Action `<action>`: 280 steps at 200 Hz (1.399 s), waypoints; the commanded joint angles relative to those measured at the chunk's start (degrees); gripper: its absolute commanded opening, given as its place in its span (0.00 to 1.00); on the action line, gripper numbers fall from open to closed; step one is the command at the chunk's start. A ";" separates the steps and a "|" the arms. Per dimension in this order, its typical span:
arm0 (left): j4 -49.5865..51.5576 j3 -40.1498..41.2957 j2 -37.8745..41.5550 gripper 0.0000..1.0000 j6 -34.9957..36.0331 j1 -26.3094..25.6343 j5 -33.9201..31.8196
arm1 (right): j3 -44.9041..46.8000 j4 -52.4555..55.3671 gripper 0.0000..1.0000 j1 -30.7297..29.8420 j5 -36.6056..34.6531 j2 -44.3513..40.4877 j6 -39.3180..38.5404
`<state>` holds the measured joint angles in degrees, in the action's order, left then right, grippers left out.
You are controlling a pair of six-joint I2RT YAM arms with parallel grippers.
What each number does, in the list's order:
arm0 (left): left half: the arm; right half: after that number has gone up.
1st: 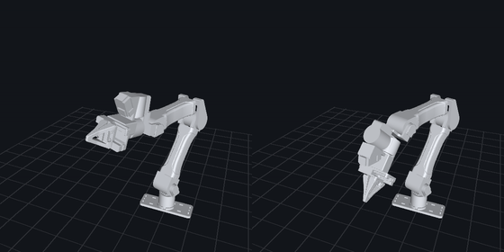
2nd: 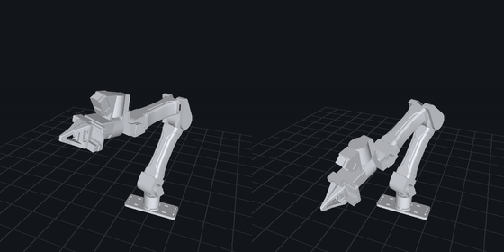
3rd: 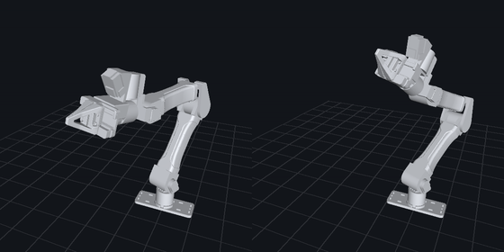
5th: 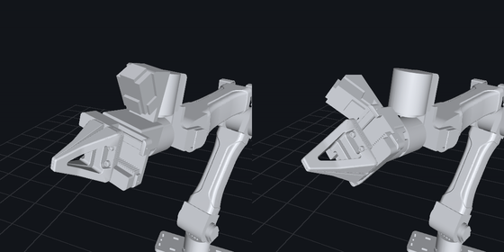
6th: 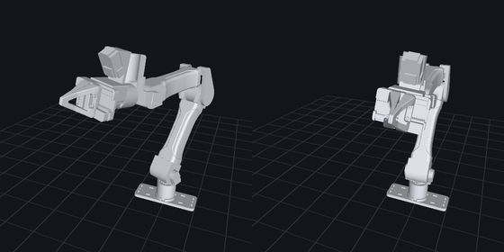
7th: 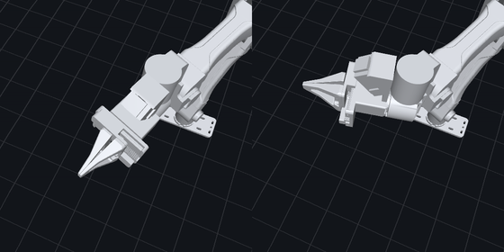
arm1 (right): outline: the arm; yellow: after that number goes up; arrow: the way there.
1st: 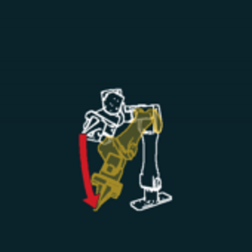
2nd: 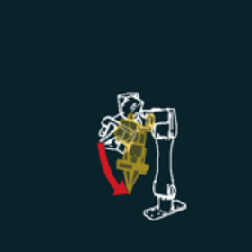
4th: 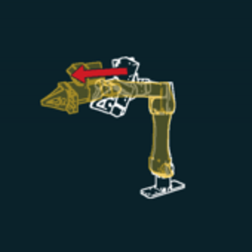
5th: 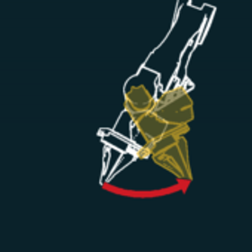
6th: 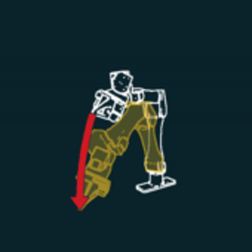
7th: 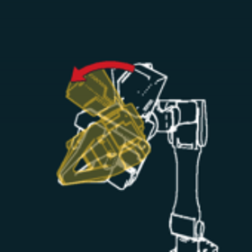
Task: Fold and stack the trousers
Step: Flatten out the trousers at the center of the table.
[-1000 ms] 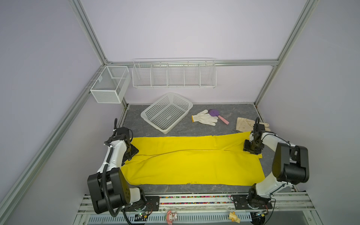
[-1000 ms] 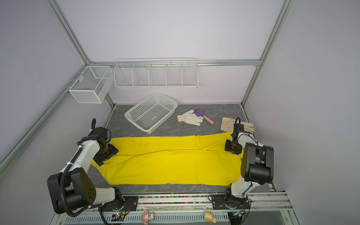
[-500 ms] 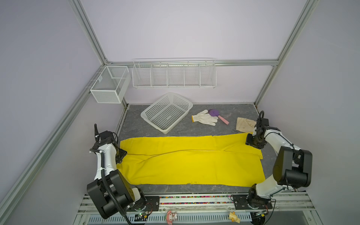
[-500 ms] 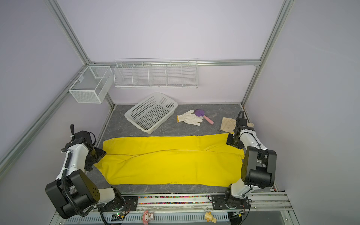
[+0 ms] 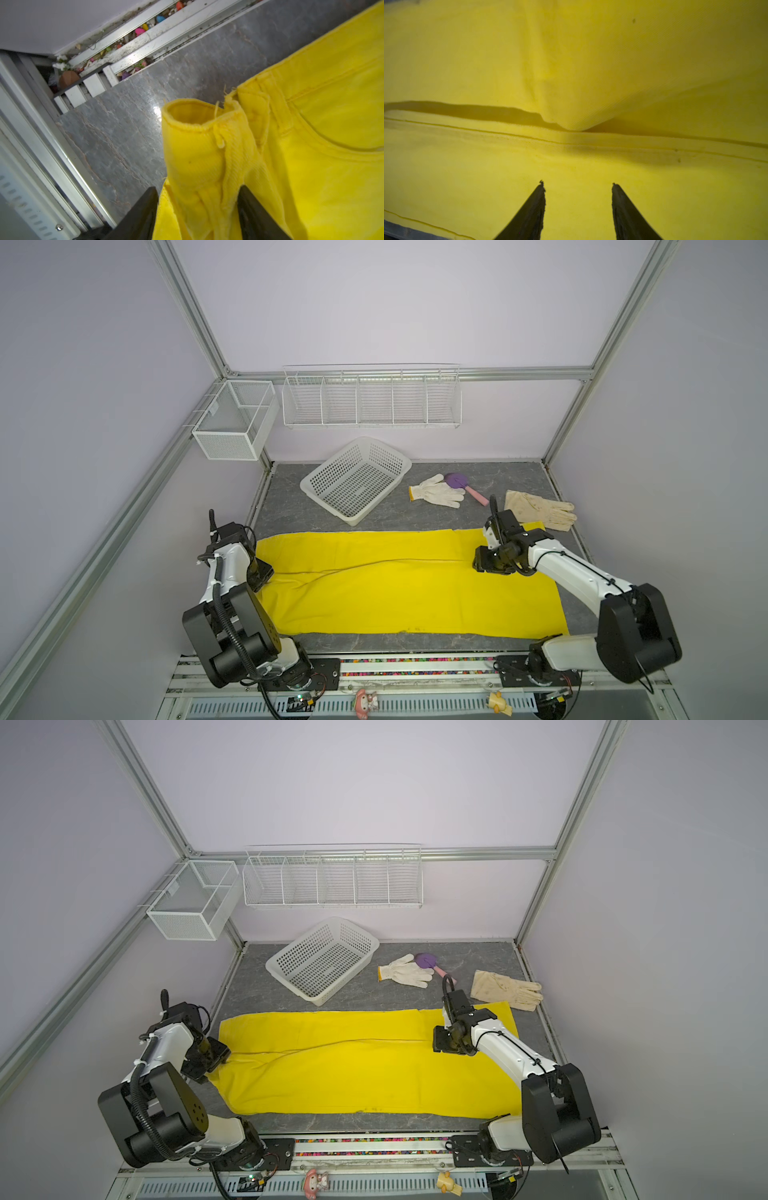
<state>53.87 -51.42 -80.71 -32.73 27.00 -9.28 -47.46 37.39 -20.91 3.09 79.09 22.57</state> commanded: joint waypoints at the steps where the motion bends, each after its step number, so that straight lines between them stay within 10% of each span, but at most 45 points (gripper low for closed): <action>1: 0.27 2.14 -0.47 0.42 1.44 0.32 -3.58 | 2.71 -1.26 0.54 -2.23 -1.76 1.23 3.91; 45: 3.48 -0.50 1.98 0.05 2.63 0.77 -9.28 | 5.62 -1.58 0.54 -2.26 -5.78 4.29 4.14; 97: 10.27 -9.22 4.22 0.04 1.27 0.67 -13.87 | 6.23 0.25 0.53 -0.05 -10.10 6.76 2.87; 155: 7.83 -6.20 0.52 0.19 0.19 0.73 -12.53 | 7.38 -0.05 0.51 3.59 -9.03 6.91 3.98; 200: 3.26 -1.80 -4.39 0.58 0.71 0.77 -12.65 | 8.94 3.48 0.51 4.38 -9.25 3.27 3.72; 280: 8.00 -9.83 0.90 0.73 0.20 1.16 -2.40 | 6.48 5.55 0.54 3.35 -9.99 -4.53 1.29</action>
<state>58.63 -58.30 -84.42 -31.79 27.92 -17.74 -38.24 41.21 -16.97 -5.52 76.86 26.70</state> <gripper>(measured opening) 0.722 0.542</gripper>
